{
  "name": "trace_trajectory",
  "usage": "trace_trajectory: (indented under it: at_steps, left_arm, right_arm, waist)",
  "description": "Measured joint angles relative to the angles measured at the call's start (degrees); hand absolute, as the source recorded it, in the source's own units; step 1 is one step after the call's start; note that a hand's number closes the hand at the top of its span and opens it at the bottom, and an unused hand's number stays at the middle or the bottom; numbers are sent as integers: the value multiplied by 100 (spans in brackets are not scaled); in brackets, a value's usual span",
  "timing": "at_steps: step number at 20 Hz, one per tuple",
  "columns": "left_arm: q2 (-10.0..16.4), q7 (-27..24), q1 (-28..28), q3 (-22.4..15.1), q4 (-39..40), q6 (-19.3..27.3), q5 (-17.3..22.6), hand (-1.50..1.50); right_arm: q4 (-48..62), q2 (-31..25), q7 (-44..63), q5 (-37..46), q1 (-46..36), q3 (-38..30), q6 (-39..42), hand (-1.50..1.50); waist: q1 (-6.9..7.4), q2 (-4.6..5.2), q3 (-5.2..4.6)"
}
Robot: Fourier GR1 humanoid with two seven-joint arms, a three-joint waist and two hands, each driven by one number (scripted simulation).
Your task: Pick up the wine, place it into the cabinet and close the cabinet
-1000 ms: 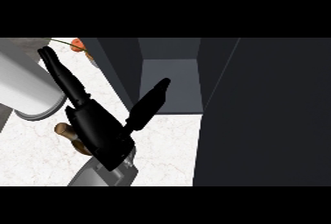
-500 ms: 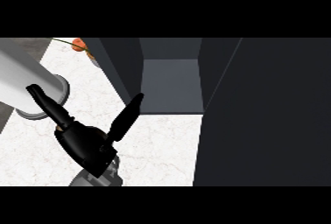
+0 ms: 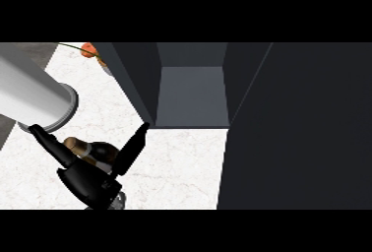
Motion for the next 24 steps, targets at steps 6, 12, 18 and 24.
trace_trajectory:
  at_steps: [6, 12, 18, 24]
  left_arm:
    - [275, -175, 487, -77, 198, 550, 502, -150]
    - [474, -422, 956, -191, 362, 1152, 951, -150]
    - [445, -709, 1097, -175, 535, 1475, 1339, -150]
    - [753, -881, 1260, -290, 490, 1586, 1880, -150]
  right_arm:
    - [-25, 89, 52, -84, 88, 4, 110, -150]
    - [7, 237, -5, -119, 123, 97, 176, -150]
    - [-1, 204, 78, -179, 77, -25, 238, -150]
    - [-17, 322, 147, -192, 114, 171, 184, -150]
  waist:
    - [-8, -2, -2]
    - [10, -4, -5]
    - [13, -7, -9]
    - [21, -16, -15]
